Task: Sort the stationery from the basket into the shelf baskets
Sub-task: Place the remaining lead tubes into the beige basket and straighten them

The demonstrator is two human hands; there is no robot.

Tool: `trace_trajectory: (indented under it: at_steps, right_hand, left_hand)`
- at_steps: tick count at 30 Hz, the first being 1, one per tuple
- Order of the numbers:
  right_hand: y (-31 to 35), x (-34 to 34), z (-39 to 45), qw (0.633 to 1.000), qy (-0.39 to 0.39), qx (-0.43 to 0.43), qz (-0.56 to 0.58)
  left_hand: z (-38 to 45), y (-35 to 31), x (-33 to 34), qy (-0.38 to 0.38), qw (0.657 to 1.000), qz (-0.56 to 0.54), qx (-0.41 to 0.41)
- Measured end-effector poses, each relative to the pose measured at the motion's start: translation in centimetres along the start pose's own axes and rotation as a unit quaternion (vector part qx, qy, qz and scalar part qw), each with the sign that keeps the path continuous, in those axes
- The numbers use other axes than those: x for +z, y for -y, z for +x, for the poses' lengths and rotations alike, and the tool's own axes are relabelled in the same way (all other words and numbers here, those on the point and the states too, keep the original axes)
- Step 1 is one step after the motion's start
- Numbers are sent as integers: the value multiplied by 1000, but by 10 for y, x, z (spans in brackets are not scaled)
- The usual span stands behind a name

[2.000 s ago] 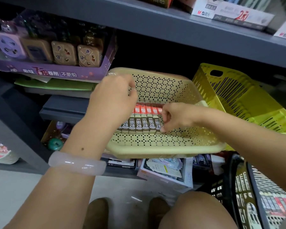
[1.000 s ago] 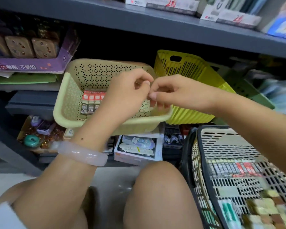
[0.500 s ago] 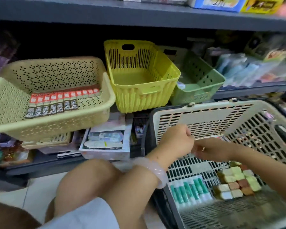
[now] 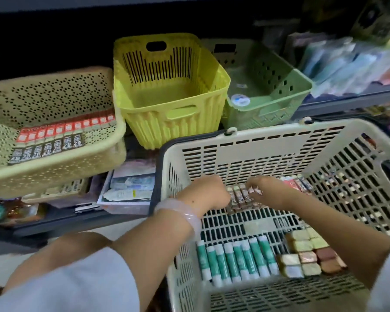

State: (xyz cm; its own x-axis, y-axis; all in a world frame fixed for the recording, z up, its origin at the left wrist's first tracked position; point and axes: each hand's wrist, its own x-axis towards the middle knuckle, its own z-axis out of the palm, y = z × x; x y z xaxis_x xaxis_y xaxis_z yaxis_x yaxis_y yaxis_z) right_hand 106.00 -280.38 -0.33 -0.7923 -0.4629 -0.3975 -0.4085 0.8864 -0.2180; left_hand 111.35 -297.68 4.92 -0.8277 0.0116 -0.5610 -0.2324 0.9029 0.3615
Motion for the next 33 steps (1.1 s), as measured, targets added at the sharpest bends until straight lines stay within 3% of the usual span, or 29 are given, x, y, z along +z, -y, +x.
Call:
trace_trajectory:
  at_steps: [3,5,7,9,11,16,22,27,33]
  right_hand:
    - [-7,7,6,1000,-18,11,-4]
    - [-13,17,7,1000,-15,14,-11]
    - [-17,24,6,1000,10,13,-21]
    - [-20,26,10,1000,23,14,-10]
    - [-19,24,18,999,5,33,27]
    - [-18,23,27,997,-11,72,29]
    - [-22,22,29,995,-28,76,53]
    - [-22,19,31,995,-21,76,66]
    - [-29,12,32,990,-28,86,106]
  left_hand:
    - [36,-25,27,-21,973,-220,-65]
    - [53,-29,55,-28,901,-405,-152]
    - [63,-25,79,-22,845,-490,-214]
    - [72,-20,93,-33,821,-516,-242]
    - [81,-19,100,-47,820,-517,-241]
    - [90,-33,110,-77,856,-450,-243]
    - [96,-33,114,-72,800,-525,-280]
    - [99,-39,113,-49,812,-515,-272]
    - [104,-53,117,-103,807,-530,-240]
